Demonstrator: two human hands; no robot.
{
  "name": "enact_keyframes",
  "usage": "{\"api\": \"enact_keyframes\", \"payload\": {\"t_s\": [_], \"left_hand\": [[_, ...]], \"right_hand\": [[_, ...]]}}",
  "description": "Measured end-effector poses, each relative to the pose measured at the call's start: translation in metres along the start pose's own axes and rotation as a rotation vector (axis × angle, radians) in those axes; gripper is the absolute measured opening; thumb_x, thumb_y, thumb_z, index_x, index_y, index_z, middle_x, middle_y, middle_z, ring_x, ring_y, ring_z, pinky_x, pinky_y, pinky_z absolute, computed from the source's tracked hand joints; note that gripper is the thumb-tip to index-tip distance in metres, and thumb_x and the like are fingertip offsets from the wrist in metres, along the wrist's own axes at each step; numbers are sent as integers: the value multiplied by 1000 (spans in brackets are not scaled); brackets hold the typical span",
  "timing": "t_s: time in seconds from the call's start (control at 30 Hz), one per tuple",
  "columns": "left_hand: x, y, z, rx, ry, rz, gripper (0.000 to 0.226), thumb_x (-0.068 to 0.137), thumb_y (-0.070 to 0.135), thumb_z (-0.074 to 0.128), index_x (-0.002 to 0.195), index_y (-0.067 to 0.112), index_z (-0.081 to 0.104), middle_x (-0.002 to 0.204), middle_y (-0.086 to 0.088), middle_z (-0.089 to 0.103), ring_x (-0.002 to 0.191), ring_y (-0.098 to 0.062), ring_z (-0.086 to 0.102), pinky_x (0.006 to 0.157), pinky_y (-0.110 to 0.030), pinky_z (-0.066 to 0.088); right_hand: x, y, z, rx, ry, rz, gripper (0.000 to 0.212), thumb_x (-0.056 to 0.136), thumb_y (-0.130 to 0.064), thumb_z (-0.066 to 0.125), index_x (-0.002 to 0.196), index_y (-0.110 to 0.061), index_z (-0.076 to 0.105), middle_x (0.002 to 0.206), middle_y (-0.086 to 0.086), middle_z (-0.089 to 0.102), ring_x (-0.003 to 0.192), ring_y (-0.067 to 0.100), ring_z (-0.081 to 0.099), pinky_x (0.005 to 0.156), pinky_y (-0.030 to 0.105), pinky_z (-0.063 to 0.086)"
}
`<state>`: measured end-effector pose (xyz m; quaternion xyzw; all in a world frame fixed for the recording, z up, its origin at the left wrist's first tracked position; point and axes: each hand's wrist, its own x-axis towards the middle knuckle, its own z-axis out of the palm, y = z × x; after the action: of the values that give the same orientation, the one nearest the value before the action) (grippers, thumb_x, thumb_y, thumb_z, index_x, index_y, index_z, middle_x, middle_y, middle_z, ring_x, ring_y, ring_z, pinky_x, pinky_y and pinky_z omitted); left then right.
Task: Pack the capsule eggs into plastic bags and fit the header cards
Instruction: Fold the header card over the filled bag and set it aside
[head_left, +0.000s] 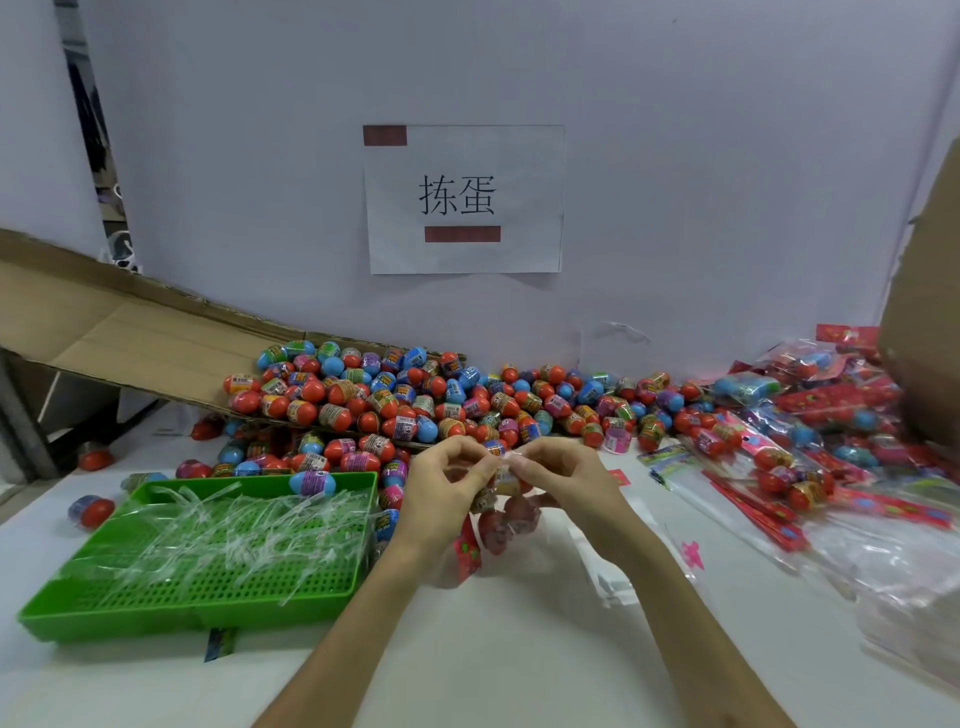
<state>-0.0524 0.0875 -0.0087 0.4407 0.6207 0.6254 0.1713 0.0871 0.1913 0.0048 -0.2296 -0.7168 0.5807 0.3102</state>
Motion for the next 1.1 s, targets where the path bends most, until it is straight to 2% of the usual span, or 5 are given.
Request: {"api": "enact_keyframes", "payload": {"t_s": [0.33, 0.43, 0.57, 0.97, 1.1], "left_hand": [[10, -2, -12, -398, 316, -287, 33, 113, 24, 36, 102, 11, 64, 92, -8, 76, 74, -24, 74, 60, -34, 57], [8, 0, -6, -360, 286, -252, 33, 113, 23, 36, 96, 14, 63, 81, -1, 76, 71, -21, 74, 60, -33, 56], [6, 0, -2, -331, 238, -220, 33, 113, 23, 35, 98, 12, 62, 83, -1, 78, 70, -20, 76, 59, -35, 59], [-1, -10, 10, 124, -1, -68, 22, 107, 20, 52, 93, 24, 68, 98, 9, 73, 92, -17, 71, 72, -31, 55], [-3, -14, 11, 407, -138, 21, 16, 102, 18, 60, 106, 30, 71, 111, 18, 69, 107, -3, 63, 84, -20, 50]], "right_hand": [[-1, -29, -34, -106, -312, 152, 9, 91, -22, 76, 93, -13, 77, 97, 17, 74, 88, 25, 74, 72, 28, 59], [10, -47, -68, 335, -1, 25, 14, 87, -21, 73, 96, -10, 75, 96, 15, 72, 90, 25, 73, 75, 29, 61], [19, -61, -128, 890, 358, -183, 37, 108, -32, 42, 140, -11, 42, 137, 14, 58, 125, 31, 62, 101, 48, 52], [0, 19, -83, -173, 459, -8, 22, 99, -4, 58, 100, -16, 76, 106, 5, 74, 94, 22, 69, 73, 23, 53], [-7, 31, -83, -590, 88, 31, 29, 89, -22, 76, 115, -33, 73, 122, -18, 58, 111, -5, 54, 82, 5, 43]]}}
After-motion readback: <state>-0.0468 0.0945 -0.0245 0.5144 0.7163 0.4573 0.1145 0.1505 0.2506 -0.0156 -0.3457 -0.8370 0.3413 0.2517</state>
